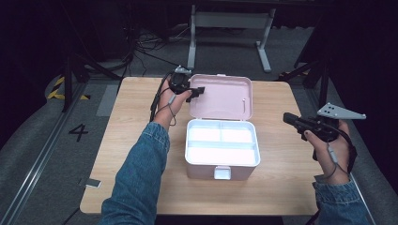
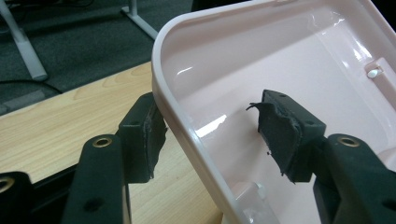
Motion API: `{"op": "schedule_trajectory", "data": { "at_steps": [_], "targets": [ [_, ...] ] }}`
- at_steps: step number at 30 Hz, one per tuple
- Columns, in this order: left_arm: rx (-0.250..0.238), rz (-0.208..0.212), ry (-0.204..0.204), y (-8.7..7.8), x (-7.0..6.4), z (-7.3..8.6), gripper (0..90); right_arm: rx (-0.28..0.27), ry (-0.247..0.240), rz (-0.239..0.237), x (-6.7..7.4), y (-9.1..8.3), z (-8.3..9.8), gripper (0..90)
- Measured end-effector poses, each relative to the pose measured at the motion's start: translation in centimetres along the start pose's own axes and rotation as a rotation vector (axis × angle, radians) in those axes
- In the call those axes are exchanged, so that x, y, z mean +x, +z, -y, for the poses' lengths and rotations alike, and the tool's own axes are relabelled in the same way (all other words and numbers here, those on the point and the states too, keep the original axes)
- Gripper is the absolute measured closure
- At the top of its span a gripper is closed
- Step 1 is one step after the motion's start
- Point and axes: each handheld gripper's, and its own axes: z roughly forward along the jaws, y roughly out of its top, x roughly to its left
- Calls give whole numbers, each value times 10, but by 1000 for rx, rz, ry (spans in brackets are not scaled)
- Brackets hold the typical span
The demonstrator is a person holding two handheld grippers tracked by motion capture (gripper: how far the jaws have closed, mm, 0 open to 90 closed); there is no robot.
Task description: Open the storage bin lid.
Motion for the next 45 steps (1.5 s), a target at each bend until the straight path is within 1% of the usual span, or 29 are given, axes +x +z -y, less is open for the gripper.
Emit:
{"op": "schedule_trajectory", "data": {
  "at_steps": [2, 3, 4, 6, 7, 8, 9, 11, 12, 15, 18, 19, 21, 23, 25, 27, 28, 29, 31, 32, 35, 36, 37, 38, 39, 40, 41, 42, 45],
  "targets": [
    [5, 0, 6, 1, 1, 1, 412, 6, -2, -2, 0, 1, 0, 869],
    [12, 1, -2, 3, 2, 2, 411, 6, -3, -2, 0, 1, 0, 869],
    [12, 1, -2, 3, 2, 2, 409, 6, -3, -2, 0, 1, 0, 869],
    [28, 0, -23, 5, 4, 4, 406, 9, 0, -4, 1, 1, 1, 869],
    [28, 0, -23, 5, 4, 4, 410, 9, 0, -4, 1, 1, 1, 869],
    [34, 2, -33, 6, 4, 4, 410, 10, 1, -4, 1, 1, 1, 869],
    [36, -3, -29, 6, 5, 4, 414, 9, -1, -4, 1, 1, 1, 869],
    [40, -3, -43, 7, 4, 5, 414, 5, -5, -4, 0, 1, 1, 868],
    [42, -4, -39, 7, 5, 5, 413, 7, 2, -3, 0, 0, 1, 867],
    [50, -4, -48, 8, 5, 6, 408, 8, 4, -2, -1, 0, 2, 867],
    [70, -9, -57, 11, 4, 7, 386, 9, 7, -3, -1, 0, 2, 865],
    [77, -8, -54, 12, 4, 7, 378, 9, 6, -4, -1, 0, 2, 865],
    [90, -15, -63, 14, 3, 8, 362, 8, 7, -4, -1, -1, 2, 863],
    [101, -13, -76, 15, 3, 9, 355, 6, 10, -3, -2, -1, 2, 861],
    [103, -25, -77, 15, 4, 11, 345, 6, 9, -4, -3, -1, 2, 858],
    [94, -29, -73, 15, 4, 12, 305, 8, 15, -5, -3, -1, 2, 852],
    [80, -38, -79, 14, 4, 12, 280, 2, 21, -4, -4, -1, 2, 843],
    [70, -44, -73, 13, 4, 11, 267, 1, 20, -3, -4, -1, 3, 841],
    [52, -56, -66, 8, 3, 9, 263, -3, 20, -4, -6, -1, 2, 832],
    [41, -56, -62, 5, 2, 9, 256, -3, 27, -6, -6, -1, 2, 825],
    [10, -61, -41, -7, -2, 4, 254, -8, 32, -8, -9, 1, 1, 797],
    [1, -60, -45, -12, -4, 3, 254, -8, 31, -5, -9, 2, 1, 791],
    [-11, -57, -28, -17, -5, 1, 255, -9, 36, -9, -10, 4, 0, 779],
    [-19, -58, -25, -24, -8, -1, 255, -8, 40, -12, -10, 5, 0, 754],
    [-19, -58, -25, -24, -8, -1, 255, -11, 43, -21, -11, 8, -1, 722],
    [-38, -58, -8, -34, -12, -4, 255, -5, 45, -21, -11, 10, -2, 702],
    [-36, -54, -6, -41, -15, -5, 255, -2, 38, -17, -11, 12, -2, 686],
    [-43, -53, 7, -46, -18, -7, 255, 1, 35, -15, -11, 14, -2, 666],
    [-31, -40, 36, -65, -28, -9, 251, 12, 34, -18, -11, 20, -3, 599]
  ]
}}
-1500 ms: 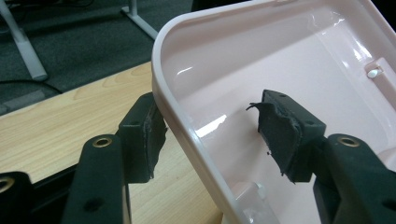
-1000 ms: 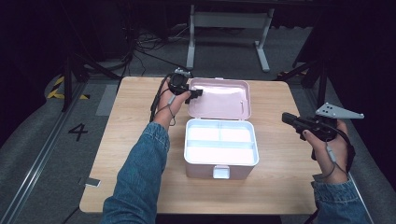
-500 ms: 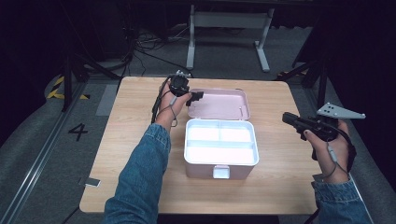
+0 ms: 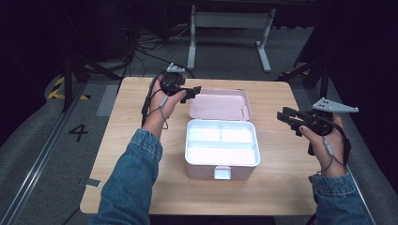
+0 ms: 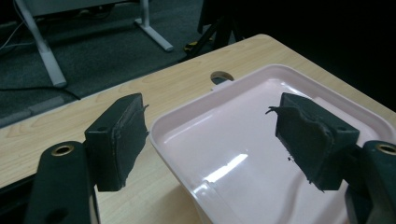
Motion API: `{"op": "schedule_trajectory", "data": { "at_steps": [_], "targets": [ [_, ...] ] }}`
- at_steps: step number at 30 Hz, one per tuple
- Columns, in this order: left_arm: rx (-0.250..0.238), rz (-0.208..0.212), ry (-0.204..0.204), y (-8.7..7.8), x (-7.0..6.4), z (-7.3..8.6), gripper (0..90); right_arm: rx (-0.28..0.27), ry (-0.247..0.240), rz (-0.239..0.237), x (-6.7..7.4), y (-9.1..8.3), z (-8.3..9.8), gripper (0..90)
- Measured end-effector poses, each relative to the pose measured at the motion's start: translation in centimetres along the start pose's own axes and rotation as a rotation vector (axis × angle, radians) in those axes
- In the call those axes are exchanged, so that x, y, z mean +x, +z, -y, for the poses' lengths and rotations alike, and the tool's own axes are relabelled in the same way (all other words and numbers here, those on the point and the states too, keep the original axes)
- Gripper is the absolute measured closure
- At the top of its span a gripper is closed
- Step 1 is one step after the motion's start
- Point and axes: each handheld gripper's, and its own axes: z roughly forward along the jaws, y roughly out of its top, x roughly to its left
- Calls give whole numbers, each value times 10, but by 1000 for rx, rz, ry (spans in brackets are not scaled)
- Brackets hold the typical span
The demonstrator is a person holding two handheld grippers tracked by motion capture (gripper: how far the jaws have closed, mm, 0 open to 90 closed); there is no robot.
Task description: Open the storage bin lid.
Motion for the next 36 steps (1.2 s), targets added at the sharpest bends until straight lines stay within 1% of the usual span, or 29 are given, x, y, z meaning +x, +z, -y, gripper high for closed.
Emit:
{"op": "schedule_trajectory", "data": {
  "at_steps": [1, 2, 4, 6, 9, 10, 11, 12, 15, 16, 18, 20, 22, 24, 26, 27, 28, 31, 32, 33, 34, 35, 36],
  "targets": [
    [1, 2, 12, -5, -3, 0, 250, 5, -10, 6, 0, 2, 0, 585],
    [1, 2, 12, -5, -3, 0, 248, 5, -10, 6, 0, 2, 0, 585],
    [6, 8, 32, -17, -9, 0, 246, 11, -16, 11, -1, 4, -1, 565],
    [2, 11, 52, -30, -15, 2, 244, 17, -11, 12, -2, 5, 0, 550],
    [-10, 16, 66, -48, -23, 4, 243, 25, -12, 21, -4, 4, 1, 528],
    [-16, 15, 76, -55, -24, 6, 242, 25, -10, 23, -4, 3, 1, 523],
    [-27, 10, 81, -58, -26, 7, 243, 26, -5, 23, -5, 2, 2, 517],
    [-23, 6, 87, -63, -27, 9, 243, 27, -2, 24, -5, 2, 2, 513],
    [-21, -8, 90, -78, -28, 16, 242, 34, 5, 31, -8, -1, 4, 505],
    [-28, -11, 90, -82, -28, 18, 242, 36, 8, 30, -9, -2, 5, 502],
    [-41, -1, 83, -90, -28, 24, 242, 41, 16, 31, -10, -2, 7, 495],
    [-40, 21, 67, -98, -28, 31, 243, 46, 20, 32, -11, -3, 8, 488],
    [-33, 23, 67, -104, -28, 37, 242, 52, 17, 33, -12, -3, 10, 475],
    [-34, 3, 64, -112, -27, 46, 242, 60, 27, 31, -12, -2, 12, 468],
    [-30, -16, 61, -116, -27, 53, 242, 70, 27, 29, -13, -1, 14, 467],
    [-18, -37, 64, -117, -25, 59, 242, 76, 26, 34, -13, -1, 15, 467],
    [-7, -46, 61, -117, -24, 62, 242, 81, 32, 35, -14, -1, 17, 465],
    [2, -71, 46, -119, -21, 73, 242, 93, 31, 47, -15, 0, 20, 457],
    [8, -84, 49, -120, -20, 76, 242, 102, 29, 51, -14, 1, 21, 456],
    [8, -84, 49, -120, -20, 76, 241, 113, 26, 58, -13, 2, 22, 456],
    [0, -105, 42, -123, -18, 84, 241, 123, 22, 66, -13, 3, 23, 454],
    [-11, -112, 32, -126, -16, 91, 241, 125, 18, 67, -12, 4, 24, 452],
    [-17, -113, 9, -126, -14, 96, 242, 127, 21, 65, -12, 4, 25, 450]
  ]
}}
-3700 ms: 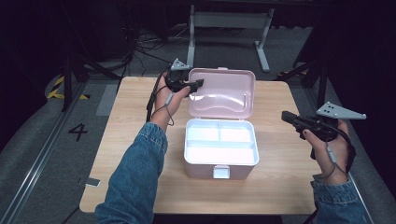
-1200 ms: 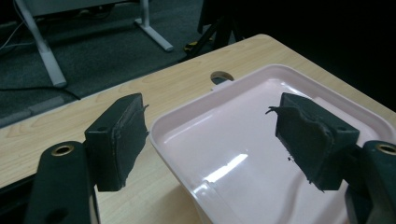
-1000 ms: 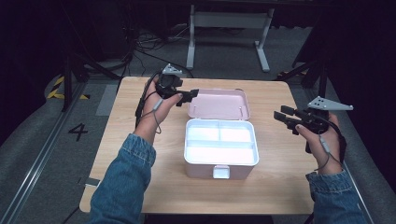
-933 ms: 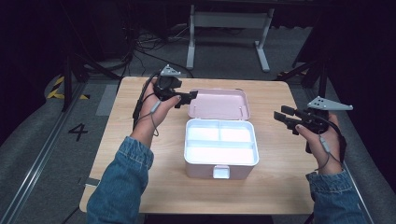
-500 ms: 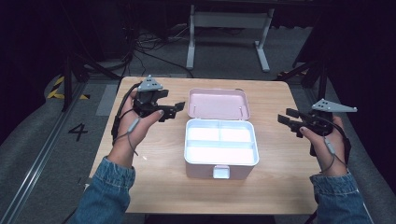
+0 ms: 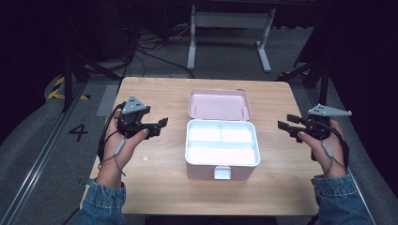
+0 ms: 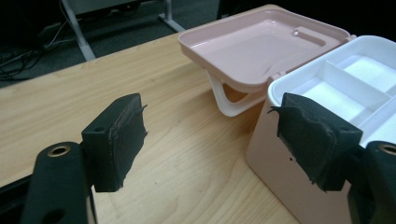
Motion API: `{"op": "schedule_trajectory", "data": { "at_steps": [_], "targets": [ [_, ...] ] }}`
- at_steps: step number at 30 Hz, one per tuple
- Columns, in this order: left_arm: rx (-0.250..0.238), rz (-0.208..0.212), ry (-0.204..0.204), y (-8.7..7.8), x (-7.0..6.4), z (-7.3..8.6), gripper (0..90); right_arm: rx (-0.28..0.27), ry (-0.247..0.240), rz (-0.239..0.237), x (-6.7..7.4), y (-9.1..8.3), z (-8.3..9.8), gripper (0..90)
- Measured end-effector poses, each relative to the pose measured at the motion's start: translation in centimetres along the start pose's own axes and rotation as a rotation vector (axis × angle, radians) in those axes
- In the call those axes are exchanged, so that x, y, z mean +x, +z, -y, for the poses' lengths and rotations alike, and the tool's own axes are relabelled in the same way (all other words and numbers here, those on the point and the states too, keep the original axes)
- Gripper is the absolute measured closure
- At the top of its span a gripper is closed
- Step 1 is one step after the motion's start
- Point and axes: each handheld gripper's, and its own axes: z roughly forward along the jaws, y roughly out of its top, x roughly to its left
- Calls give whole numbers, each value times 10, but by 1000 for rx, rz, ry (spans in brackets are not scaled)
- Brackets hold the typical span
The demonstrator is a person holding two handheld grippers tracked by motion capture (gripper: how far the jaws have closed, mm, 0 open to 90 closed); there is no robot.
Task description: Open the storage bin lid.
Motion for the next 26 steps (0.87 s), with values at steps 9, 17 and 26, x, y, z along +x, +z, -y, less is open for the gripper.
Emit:
{"op": "schedule_trajectory", "data": {
  "at_steps": [9, 17, 26],
  "targets": [
    [108, -92, -14, -5, 13, 21, 239, 36, 16, 10, -6, 7, 8, 426],
    [201, -60, -50, 10, 24, 37, 237, 119, 6, 42, -10, 18, 16, 383],
    [278, -28, -62, 19, 31, 47, 226, 194, 35, 24, -12, 28, 24, 376]
  ]
}}
